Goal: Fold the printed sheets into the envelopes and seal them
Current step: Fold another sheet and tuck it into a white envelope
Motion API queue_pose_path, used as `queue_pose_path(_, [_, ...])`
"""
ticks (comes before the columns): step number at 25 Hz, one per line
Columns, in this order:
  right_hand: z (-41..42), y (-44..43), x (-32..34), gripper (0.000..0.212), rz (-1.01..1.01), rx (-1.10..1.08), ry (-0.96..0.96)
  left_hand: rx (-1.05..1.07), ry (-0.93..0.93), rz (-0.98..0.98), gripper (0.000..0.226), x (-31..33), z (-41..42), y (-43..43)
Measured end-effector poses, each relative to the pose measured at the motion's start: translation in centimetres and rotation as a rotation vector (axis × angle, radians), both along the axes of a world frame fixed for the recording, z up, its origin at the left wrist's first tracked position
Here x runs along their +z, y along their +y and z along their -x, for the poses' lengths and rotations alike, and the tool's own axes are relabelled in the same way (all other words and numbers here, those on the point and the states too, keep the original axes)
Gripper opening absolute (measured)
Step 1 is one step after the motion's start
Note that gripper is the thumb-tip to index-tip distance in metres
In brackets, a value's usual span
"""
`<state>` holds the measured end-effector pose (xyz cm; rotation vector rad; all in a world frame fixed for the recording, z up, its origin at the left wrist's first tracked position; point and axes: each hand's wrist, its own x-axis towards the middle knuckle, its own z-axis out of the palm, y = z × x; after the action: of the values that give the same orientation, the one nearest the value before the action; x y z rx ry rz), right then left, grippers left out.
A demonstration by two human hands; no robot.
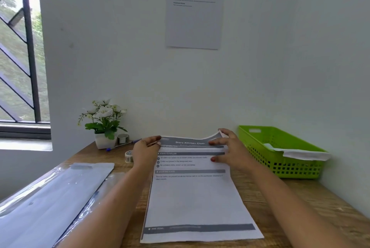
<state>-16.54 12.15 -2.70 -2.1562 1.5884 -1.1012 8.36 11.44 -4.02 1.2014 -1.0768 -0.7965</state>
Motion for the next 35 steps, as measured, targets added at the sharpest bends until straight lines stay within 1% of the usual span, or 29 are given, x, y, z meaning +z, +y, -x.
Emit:
queue_pose_path(1, [-0.1, -0.1, -0.1, 0.044, 0.031, -0.002, 0.006, -0.039, -0.076, 0.028, 0.013, 0.0, 0.1, -0.2])
queue_pose_path(3, [-0.1, -0.2, -0.1, 0.030, 0.085, -0.009, -0.007, -0.131, -0.267, 0.066, 0.029, 0.0, 0.3, -0.2])
queue_pose_path(4, [0.0, -0.3, -0.1, 0.020, 0.105, -0.011, -0.011, -0.140, -0.410, 0.087, 0.036, -0.1, 0.4, -0.2])
queue_pose_path(5, [0.0, -0.4, -0.2, 0.011, 0.125, -0.009, -0.019, -0.138, -0.570, 0.118, 0.038, -0.2, 0.6, -0.3])
queue_pose_path(6, [0.0, -0.4, -0.2, 0.007, 0.140, -0.012, -0.029, -0.140, -0.716, 0.165, 0.037, -0.3, 0.8, -0.4])
queue_pose_path(7, [0.1, -0.4, -0.2, 0.006, 0.149, -0.022, -0.022, -0.155, -0.816, 0.204, 0.032, -0.5, 0.9, -0.5])
queue_pose_path(8, [0.0, -0.4, -0.3, 0.009, 0.155, -0.044, 0.029, -0.175, -0.893, 0.226, 0.026, -0.7, 1.0, -0.6])
queue_pose_path(9, [-0.1, -0.4, -0.4, 0.013, 0.162, -0.074, 0.128, -0.193, -0.938, 0.231, 0.021, -0.8, 1.0, -0.5])
queue_pose_path(11, [-0.6, -0.1, -0.8, 0.021, 0.175, -0.130, 0.368, -0.190, -0.979, 0.244, 0.018, -1.1, 1.3, -0.6])
queue_pose_path(12, [-1.0, 0.1, -1.0, 0.024, 0.186, -0.138, 0.455, -0.178, -1.003, 0.266, 0.019, -1.1, 1.5, -0.5])
queue_pose_path(15, [-3.0, 0.6, -1.3, 0.027, 0.277, -0.079, 0.561, -0.165, -1.095, 0.354, 0.021, -0.9, 2.2, -0.2])
queue_pose_path(18, [-3.8, 0.7, -1.4, 0.026, 0.344, -0.057, 0.579, -0.122, -1.238, 0.416, 0.021, -0.7, 2.5, 0.0])
queue_pose_path(21, [-2.9, 0.7, -1.2, 0.026, 0.295, -0.094, 0.590, -0.006, -1.368, 0.388, 0.025, -0.6, 2.0, -0.2])
queue_pose_path(24, [-2.0, 0.7, -1.0, 0.025, 0.243, -0.120, 0.590, 0.042, -1.428, 0.344, 0.027, -0.5, 1.3, -0.5])
queue_pose_path(28, [-1.9, 0.7, -0.9, 0.023, 0.227, -0.095, 0.584, 0.123, -1.411, 0.306, 0.027, -0.3, 0.2, -0.5])
queue_pose_path(32, [-1.9, 0.8, -1.0, 0.024, 0.251, -0.086, 0.593, 0.203, -1.299, 0.288, 0.029, -0.2, -0.9, -0.5])
queue_pose_path(34, [-2.1, 0.9, -1.0, 0.024, 0.265, -0.074, 0.612, 0.181, -1.268, 0.312, 0.031, -0.2, -0.9, -0.5])
queue_pose_path(35, [-2.3, 1.0, -1.0, 0.022, 0.272, -0.053, 0.619, 0.130, -1.286, 0.335, 0.033, -0.2, -0.6, -0.5])
